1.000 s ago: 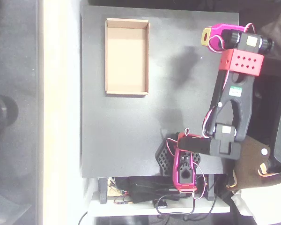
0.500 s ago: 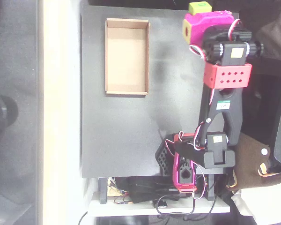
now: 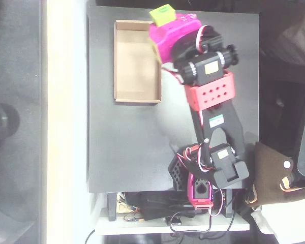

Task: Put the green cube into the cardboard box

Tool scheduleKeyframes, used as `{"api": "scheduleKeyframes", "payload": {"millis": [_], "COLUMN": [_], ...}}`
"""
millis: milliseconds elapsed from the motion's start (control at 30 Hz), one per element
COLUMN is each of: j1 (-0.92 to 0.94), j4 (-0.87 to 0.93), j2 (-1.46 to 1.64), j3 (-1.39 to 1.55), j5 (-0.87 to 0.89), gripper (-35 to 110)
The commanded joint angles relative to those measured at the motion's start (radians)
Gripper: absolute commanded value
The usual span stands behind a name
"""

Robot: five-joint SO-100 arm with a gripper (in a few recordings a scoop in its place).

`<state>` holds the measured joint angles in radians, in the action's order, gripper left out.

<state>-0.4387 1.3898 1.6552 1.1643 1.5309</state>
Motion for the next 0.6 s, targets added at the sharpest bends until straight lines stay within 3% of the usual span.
{"api": "scheduleKeyframes", "payload": {"millis": [0,567], "j1": [-0.054,-0.141], "j4": [0.005,0.006], "j2": [0.018,-0.282], "j3": [-0.018,-0.017], "j5": [0.014,0.020], "gripper": [9,9]}}
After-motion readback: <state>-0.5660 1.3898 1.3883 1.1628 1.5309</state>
